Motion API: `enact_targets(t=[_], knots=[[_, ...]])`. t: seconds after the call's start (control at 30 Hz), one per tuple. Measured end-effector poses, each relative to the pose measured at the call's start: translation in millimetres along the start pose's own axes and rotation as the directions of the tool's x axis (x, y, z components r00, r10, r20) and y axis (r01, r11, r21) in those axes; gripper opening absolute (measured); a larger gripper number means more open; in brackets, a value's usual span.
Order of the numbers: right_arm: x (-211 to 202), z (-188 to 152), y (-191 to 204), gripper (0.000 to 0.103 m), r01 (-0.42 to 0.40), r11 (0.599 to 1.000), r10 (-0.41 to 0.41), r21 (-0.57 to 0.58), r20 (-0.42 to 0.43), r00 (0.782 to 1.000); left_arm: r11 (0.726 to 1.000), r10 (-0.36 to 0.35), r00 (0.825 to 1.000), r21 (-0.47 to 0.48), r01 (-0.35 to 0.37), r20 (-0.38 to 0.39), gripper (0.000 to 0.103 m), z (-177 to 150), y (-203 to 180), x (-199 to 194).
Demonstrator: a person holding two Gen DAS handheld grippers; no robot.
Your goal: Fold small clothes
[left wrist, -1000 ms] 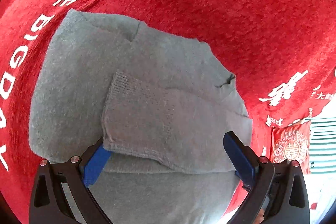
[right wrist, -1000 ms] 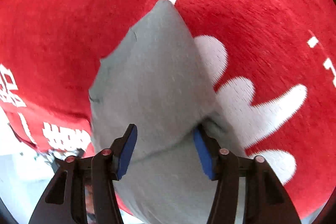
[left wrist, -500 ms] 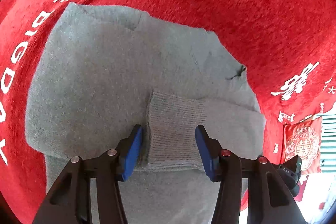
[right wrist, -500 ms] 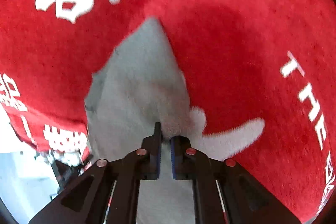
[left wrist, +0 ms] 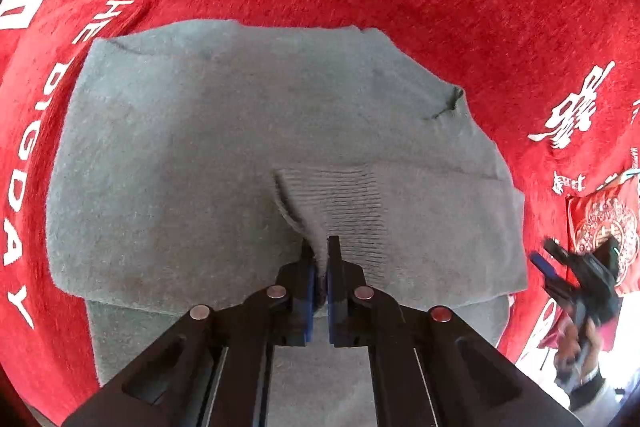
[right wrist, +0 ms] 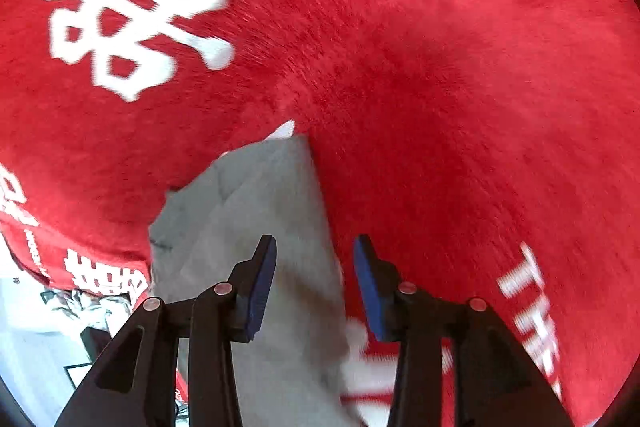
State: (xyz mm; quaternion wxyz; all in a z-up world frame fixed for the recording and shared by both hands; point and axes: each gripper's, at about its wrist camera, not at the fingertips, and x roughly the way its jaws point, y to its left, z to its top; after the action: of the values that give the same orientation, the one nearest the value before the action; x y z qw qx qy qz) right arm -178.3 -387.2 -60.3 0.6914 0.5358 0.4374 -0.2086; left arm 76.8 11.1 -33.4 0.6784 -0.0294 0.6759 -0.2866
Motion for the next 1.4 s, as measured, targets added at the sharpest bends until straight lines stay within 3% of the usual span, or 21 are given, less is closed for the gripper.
enact_targets(t=[0.03, 0.07, 0.1, 0.23, 0.3, 0.4, 0.5, 0.57, 0.63, 0.73, 0.87, 1.0, 1.17, 1.3, 1.33, 1.4], knots=[[7.8, 2.9, 3.0, 0.041, 0.004, 1.000, -0.004, -0.012, -0.016, 1.000, 1.000, -0.007, 1.000, 0.000, 0.007, 0.009, 0.005, 1.1, -0.1, -3.0], [11.3, 4.9, 11.3, 0.017, 0.034, 0.998, -0.035, -0.057, -0.010, 0.999, 1.000, -0.008, 1.000, 0.004, 0.008, 0.024, 0.005, 3.0, -0.2, -7.5], [13.5, 6.1, 20.0, 0.008, 0.066, 0.993, -0.068, -0.102, -0.020, 0.997, 1.000, -0.011, 0.999, 0.008, 0.010, 0.042, 0.005, 5.2, 1.2, -13.9], [-2.7, 0.2, 58.7, 0.008, 0.163, 0.939, -0.153, -0.303, 0.056, 0.987, 1.000, 0.006, 0.999, 0.009, -0.007, 0.053, 0.005, 11.6, 10.3, -22.9], [-1.1, -0.8, 60.7, 0.008, 0.234, 0.907, -0.221, -0.350, 0.078, 0.972, 0.999, 0.027, 0.999, 0.019, -0.027, 0.040, 0.005, 12.4, 13.0, -19.3], [13.5, 1.1, 43.3, 0.008, 0.302, 0.879, -0.300, -0.369, 0.065, 0.952, 0.996, 0.077, 0.997, 0.053, -0.078, 0.025, 0.005, 7.5, 9.3, -6.8], [7.7, 0.3, 38.4, 0.009, 0.319, 0.877, -0.306, -0.359, 0.093, 0.947, 0.991, 0.118, 0.993, 0.061, -0.119, 0.018, 0.005, 1.2, 6.7, 2.0], [0.7, -0.7, 36.0, 0.019, 0.351, 0.870, -0.340, -0.346, 0.096, 0.936, 0.990, 0.123, 0.992, 0.061, -0.125, 0.026, 0.005, 0.0, 6.5, -0.4], [-11.4, -4.3, 34.2, 0.023, 0.367, 0.874, -0.358, -0.318, 0.087, 0.930, 0.985, 0.158, 0.987, 0.061, -0.160, 0.035, 0.005, 0.7, 9.5, -5.3], [-33.9, -19.0, 33.9, 0.023, 0.305, 0.899, -0.299, -0.315, 0.069, 0.952, 0.973, 0.222, 0.974, 0.047, -0.225, 0.053, 0.005, 3.1, 19.6, -18.7], [-46.2, -47.7, 45.3, 0.023, 0.248, 0.887, -0.252, -0.390, 0.041, 0.967, 0.973, 0.219, 0.971, 0.049, -0.225, 0.095, 0.005, 3.5, 21.6, -43.6], [-29.9, -68.8, 46.0, 0.023, 0.255, 0.863, -0.278, -0.435, 0.011, 0.960, 0.973, 0.199, 0.975, 0.102, -0.208, 0.098, 0.005, -2.6, 4.3, -45.1], [-26.8, -80.0, 35.7, 0.019, 0.287, 0.839, -0.317, -0.462, 0.013, 0.948, 0.965, 0.240, 0.971, 0.108, -0.241, 0.017, 0.005, -10.8, -3.1, -1.9], [-30.8, -90.8, 40.0, 0.019, 0.313, 0.820, -0.359, -0.480, -0.004, 0.933, 0.959, 0.248, 0.968, 0.134, -0.251, 0.041, 0.005, -20.3, -2.2, -3.5], [-32.7, -96.0, 41.1, 0.021, 0.314, 0.823, -0.362, -0.473, -0.009, 0.932, 0.955, 0.258, 0.966, 0.144, -0.260, 0.034, 0.005, -22.9, -2.3, -6.6], [-39.6, -103.3, 46.8, 0.025, 0.228, 0.874, -0.274, -0.429, -0.048, 0.960, 0.946, 0.283, 0.959, 0.157, -0.283, 0.022, 0.005, -26.1, -2.5, -10.6]])
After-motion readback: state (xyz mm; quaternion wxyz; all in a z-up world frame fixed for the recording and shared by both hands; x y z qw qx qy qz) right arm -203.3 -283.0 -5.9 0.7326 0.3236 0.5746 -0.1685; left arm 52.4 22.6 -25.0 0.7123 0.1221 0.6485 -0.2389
